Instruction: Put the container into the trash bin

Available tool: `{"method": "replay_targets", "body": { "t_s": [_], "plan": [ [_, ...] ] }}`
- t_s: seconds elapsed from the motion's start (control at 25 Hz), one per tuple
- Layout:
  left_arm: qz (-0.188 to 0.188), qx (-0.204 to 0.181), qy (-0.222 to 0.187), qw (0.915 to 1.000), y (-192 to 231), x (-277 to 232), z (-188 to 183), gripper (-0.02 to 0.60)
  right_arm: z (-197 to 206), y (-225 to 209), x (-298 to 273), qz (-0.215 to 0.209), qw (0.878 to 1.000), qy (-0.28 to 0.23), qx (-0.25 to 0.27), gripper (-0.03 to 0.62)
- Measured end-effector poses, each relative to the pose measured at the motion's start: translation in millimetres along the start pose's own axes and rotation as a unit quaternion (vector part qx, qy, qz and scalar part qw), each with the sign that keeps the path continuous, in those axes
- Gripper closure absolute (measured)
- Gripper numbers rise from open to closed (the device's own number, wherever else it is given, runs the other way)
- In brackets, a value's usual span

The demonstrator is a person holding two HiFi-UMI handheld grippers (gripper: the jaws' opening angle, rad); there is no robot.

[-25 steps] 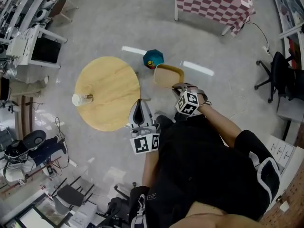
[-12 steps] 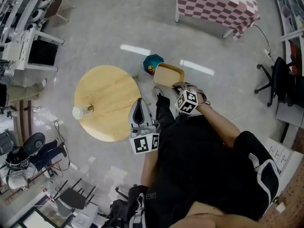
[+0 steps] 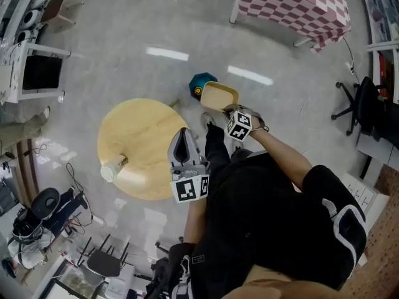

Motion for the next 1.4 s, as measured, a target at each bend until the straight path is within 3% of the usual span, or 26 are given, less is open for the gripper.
{"method": "replay_targets", "body": {
  "t_s": [0.28,0.48,0.56,0.76,0.88,1.08,1.4],
  "plan": [
    [-0.001,0.008,0.038,0.9993,28,-56,17,0.572,-24,-63,-72,-0.037,0.997,0.023,-0.067,0.556],
    [-0.008,0.012,0.057,0.9983,42,-84,26,0.571,-32,-101,-114,-0.04,0.994,0.025,-0.101,0.549],
    [-0.012,0.014,0.063,0.9979,47,-93,29,0.572,-31,-114,-133,-0.041,0.992,0.031,-0.117,0.414],
    [-0.017,0.016,0.073,0.9971,58,-106,36,0.571,-37,-130,-154,-0.044,0.989,0.039,-0.136,0.408],
    [-0.017,0.018,0.075,0.9969,61,-108,37,0.572,-38,-133,-153,-0.039,0.988,0.031,-0.148,0.427],
    [-0.017,0.016,0.068,0.9974,52,-102,33,0.571,-37,-127,-135,-0.025,0.987,0.012,-0.158,0.524],
    [-0.005,0.008,0.042,0.9991,12,-64,23,0.571,-15,-94,-80,-0.007,0.985,-0.044,-0.168,0.557]
  ]
}}
Point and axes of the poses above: the fingertips, and each gripper's own axes: x backward along the fingers, y to its left, z out of its underside, the point moved 10 cm from there along x, backward along the fingers, and after that the axes turned 15 degrees about -z, right-handed, at the moved point
